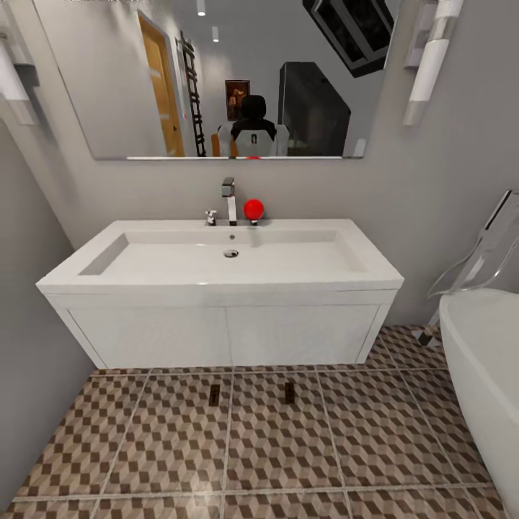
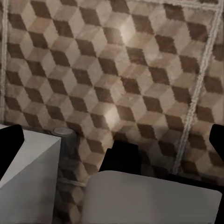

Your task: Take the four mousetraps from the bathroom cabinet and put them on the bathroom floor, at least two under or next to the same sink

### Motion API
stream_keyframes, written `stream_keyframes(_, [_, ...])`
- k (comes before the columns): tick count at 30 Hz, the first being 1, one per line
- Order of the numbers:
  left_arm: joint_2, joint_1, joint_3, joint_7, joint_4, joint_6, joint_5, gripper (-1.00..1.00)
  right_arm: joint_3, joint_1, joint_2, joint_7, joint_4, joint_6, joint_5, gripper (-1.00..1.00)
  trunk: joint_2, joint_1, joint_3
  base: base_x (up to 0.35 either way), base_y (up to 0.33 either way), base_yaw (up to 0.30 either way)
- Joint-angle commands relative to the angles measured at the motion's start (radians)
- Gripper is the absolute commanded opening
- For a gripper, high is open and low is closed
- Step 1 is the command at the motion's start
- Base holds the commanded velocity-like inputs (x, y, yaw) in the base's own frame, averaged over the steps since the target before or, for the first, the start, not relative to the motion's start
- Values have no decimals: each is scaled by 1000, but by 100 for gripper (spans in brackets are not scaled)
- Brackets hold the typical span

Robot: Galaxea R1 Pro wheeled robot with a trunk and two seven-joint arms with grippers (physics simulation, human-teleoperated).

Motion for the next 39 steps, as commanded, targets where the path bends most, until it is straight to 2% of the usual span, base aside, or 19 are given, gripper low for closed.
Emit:
stream_keyframes(1, [4, 0, -9, 8, -4, -6, 8, 100, 8, -1, 1, -1, 2, -4, -9, 100, 7, -4, 2, 0, 0, 0])
stream_keyframes(7, [20, 0, -9, 8, -5, -17, 8, 100, 8, 1, 0, -1, 1, -4, -10, 100, 49, -27, 21, 0, 0, 0])
stream_keyframes(30, [23, 0, -10, 8, -4, -18, 8, 100, 8, 3, -2, 0, 1, -5, -10, 100, 210, -115, 93, 0, 0, 0])
stream_keyframes(39, [22, 0, -10, 8, -4, -18, 8, 100, 8, 4, 5, 0, 1, -5, -13, 100, 273, -150, 122, 0, 0, 0])
